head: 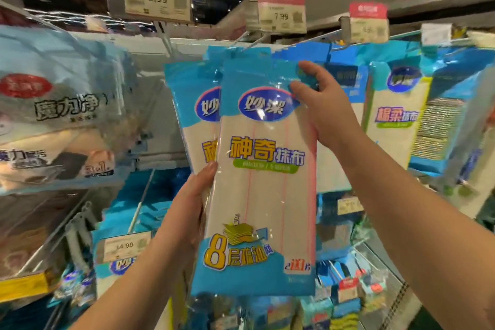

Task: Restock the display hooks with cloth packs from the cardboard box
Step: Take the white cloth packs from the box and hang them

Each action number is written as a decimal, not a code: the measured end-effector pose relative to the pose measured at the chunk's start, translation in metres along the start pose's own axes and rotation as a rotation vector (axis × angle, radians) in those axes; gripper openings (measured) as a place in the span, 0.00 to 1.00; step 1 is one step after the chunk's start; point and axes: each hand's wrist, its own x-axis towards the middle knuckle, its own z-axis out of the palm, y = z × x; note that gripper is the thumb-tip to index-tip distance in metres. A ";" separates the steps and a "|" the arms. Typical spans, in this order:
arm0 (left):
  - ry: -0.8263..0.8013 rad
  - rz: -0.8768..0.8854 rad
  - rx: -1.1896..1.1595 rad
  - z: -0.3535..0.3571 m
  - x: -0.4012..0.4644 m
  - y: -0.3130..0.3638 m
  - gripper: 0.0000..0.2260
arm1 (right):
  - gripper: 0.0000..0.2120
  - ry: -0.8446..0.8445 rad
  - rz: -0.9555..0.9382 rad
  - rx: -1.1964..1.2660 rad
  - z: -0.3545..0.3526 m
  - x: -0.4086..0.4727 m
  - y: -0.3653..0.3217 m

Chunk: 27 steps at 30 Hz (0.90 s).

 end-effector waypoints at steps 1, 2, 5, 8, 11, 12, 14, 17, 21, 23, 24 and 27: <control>0.012 0.001 0.000 0.001 0.004 0.001 0.21 | 0.20 -0.017 -0.023 0.003 0.001 0.006 -0.003; 0.018 0.007 0.003 0.002 0.009 0.004 0.24 | 0.22 -0.031 -0.042 0.001 0.001 0.011 -0.006; 0.030 0.038 -0.002 0.007 0.022 0.013 0.25 | 0.26 -0.047 -0.072 -0.023 0.006 0.026 -0.017; 0.016 0.034 -0.076 0.012 0.030 0.019 0.23 | 0.30 -0.076 -0.066 0.063 0.009 0.039 -0.019; 0.021 0.029 -0.071 0.014 0.034 0.023 0.25 | 0.25 -0.098 -0.075 0.083 0.010 0.048 -0.020; 0.020 0.024 -0.059 0.015 0.036 0.024 0.27 | 0.22 -0.103 -0.085 0.085 0.010 0.052 -0.020; 0.020 0.023 -0.040 0.016 0.038 0.027 0.27 | 0.19 -0.110 -0.101 0.081 0.011 0.059 -0.021; 0.015 0.039 -0.025 0.018 0.039 0.032 0.26 | 0.17 -0.122 -0.099 0.076 0.011 0.064 -0.023; 0.010 0.028 -0.014 0.024 0.033 0.037 0.25 | 0.15 -0.133 -0.070 0.120 0.011 0.065 -0.027; 0.009 0.018 -0.015 0.025 0.030 0.036 0.25 | 0.14 -0.144 -0.049 0.165 0.010 0.063 -0.027; 0.011 0.011 -0.018 0.024 0.027 0.036 0.25 | 0.14 -0.147 -0.037 0.181 0.010 0.062 -0.026; 0.026 -0.006 -0.007 0.023 0.021 0.034 0.25 | 0.17 -0.151 -0.015 0.183 0.010 0.060 -0.025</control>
